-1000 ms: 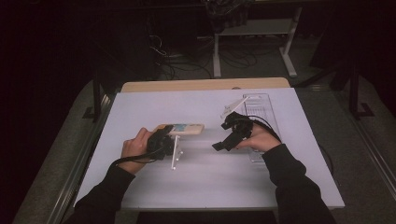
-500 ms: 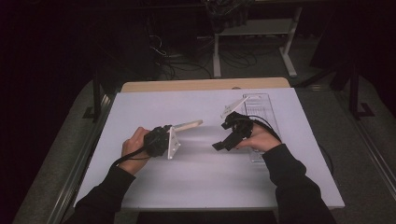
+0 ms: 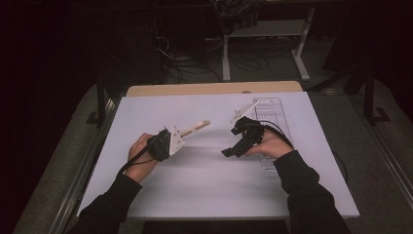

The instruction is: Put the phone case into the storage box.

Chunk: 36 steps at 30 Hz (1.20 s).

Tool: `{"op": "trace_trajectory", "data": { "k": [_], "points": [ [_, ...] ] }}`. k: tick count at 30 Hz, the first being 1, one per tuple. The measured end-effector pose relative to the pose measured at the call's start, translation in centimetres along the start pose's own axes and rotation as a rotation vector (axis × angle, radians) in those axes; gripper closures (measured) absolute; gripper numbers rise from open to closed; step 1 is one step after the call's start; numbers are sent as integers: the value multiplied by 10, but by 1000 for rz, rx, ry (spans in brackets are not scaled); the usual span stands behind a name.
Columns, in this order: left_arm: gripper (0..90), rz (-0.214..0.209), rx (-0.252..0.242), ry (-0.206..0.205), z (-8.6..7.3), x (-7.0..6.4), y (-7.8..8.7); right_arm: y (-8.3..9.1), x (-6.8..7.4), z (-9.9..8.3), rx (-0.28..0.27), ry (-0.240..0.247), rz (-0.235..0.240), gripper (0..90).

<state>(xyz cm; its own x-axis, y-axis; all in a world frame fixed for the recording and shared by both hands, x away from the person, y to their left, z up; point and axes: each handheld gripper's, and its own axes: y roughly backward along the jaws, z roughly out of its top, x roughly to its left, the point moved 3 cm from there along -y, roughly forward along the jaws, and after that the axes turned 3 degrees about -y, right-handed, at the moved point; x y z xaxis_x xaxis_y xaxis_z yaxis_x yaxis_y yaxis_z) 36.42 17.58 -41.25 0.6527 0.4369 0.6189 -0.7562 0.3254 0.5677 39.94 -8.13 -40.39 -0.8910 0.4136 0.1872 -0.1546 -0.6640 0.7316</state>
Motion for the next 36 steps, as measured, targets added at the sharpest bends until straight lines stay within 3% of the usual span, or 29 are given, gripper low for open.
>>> {"op": "trace_trajectory", "data": {
  "k": [6,9,11,13,14,17,19,27,31,33,36],
  "points": [
    [792,-86,-29,122,0,4,-1,0,0,0,6,-14,3,0],
    [792,-122,-28,159,-1,7,0,0,1,0,9,-20,2,0],
    [791,-143,-33,204,-1,7,0,-1,-1,-1,7,0,-4,0],
    [791,-156,-36,222,-2,9,0,-1,-1,-1,6,-2,-4,0],
    [792,-163,-54,261,-1,9,-1,-1,0,-1,5,-4,-3,0],
    [792,-184,-50,278,-2,12,0,0,0,0,4,-13,1,0],
    [792,-194,-64,322,-1,11,0,0,0,0,4,-10,-2,0],
    [792,-238,-83,415,-1,16,1,0,-1,0,2,-5,-4,0],
    [792,-266,-98,495,-1,17,1,-1,-2,0,-1,8,-11,0],
    [792,-276,-103,513,-1,19,2,-1,-2,-1,2,5,-10,0],
    [792,-290,-132,585,0,18,1,-1,-2,-1,2,7,-14,0]
  ]
}}
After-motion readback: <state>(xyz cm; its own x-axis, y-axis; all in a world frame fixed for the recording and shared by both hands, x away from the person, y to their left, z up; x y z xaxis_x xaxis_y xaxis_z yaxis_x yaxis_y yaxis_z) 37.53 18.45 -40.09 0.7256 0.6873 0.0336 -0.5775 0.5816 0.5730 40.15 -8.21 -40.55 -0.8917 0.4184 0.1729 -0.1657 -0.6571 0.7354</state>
